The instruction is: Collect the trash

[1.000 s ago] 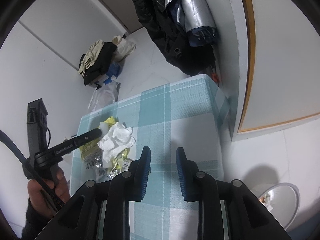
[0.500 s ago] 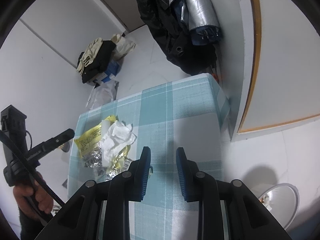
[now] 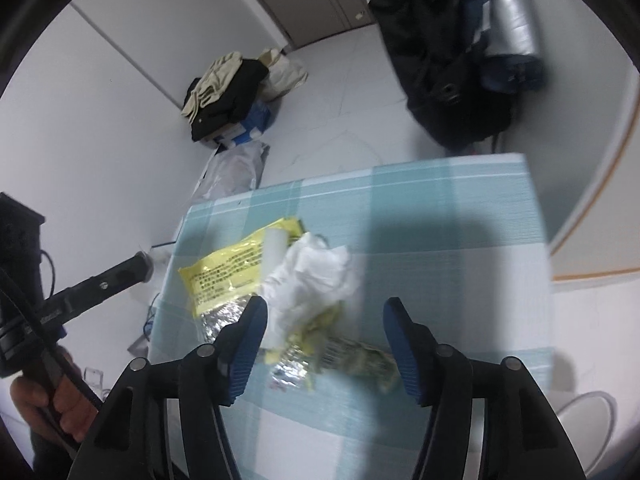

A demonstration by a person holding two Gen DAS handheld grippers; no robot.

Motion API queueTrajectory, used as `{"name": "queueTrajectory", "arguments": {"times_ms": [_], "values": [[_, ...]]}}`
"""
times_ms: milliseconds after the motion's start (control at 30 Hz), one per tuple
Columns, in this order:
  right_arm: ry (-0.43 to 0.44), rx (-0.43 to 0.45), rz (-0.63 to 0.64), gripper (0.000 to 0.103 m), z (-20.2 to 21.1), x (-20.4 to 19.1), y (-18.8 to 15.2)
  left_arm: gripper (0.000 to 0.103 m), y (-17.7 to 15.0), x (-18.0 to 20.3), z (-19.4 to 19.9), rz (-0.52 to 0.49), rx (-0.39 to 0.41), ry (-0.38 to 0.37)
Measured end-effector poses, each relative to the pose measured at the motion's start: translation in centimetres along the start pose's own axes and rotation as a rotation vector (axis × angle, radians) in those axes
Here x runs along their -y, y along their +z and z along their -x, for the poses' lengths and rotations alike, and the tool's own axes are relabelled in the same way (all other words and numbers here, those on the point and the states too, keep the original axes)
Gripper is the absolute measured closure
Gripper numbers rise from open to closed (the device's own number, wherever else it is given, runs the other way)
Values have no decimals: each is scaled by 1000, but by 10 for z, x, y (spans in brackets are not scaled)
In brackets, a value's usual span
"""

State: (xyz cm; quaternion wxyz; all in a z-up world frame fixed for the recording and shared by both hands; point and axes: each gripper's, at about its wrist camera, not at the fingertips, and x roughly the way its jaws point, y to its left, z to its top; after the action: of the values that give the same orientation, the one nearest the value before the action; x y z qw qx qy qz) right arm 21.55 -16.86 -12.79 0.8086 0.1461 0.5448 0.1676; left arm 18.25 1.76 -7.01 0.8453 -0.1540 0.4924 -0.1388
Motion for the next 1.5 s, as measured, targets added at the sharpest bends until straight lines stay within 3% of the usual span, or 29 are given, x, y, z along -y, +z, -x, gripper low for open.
{"name": "queueTrajectory", "arguments": {"times_ms": [200,233,300,367,500,567,833,1000,1233,1500], "values": [[-41,-36,-77,38,-32,-2,9,102,0,-13,13,-9,21,16],[-52,-43,-85,38,-37,-2,11,98,0,-16,14,-7,21,16],[-66,-58,-92,38,-44,-3,11,69,-1,-20,17,-2,33,27],[-73,-67,-95,37,-48,-4,11,63,-1,-24,21,2,52,25],[-97,-53,-69,39,-49,-10,10,63,0,-29,25,9,57,25],[-87,-57,-76,54,-48,-8,10,63,0,-30,27,7,61,30],[-19,-46,-108,83,-36,1,7,63,-2,-22,32,-10,77,21],[5,-39,-104,87,-26,5,5,63,-2,-14,28,-5,72,5],[50,40,-118,88,3,16,6,63,-3,1,14,-4,41,-12],[59,74,-130,88,26,38,8,63,-7,25,-18,-36,-42,-5]]}}
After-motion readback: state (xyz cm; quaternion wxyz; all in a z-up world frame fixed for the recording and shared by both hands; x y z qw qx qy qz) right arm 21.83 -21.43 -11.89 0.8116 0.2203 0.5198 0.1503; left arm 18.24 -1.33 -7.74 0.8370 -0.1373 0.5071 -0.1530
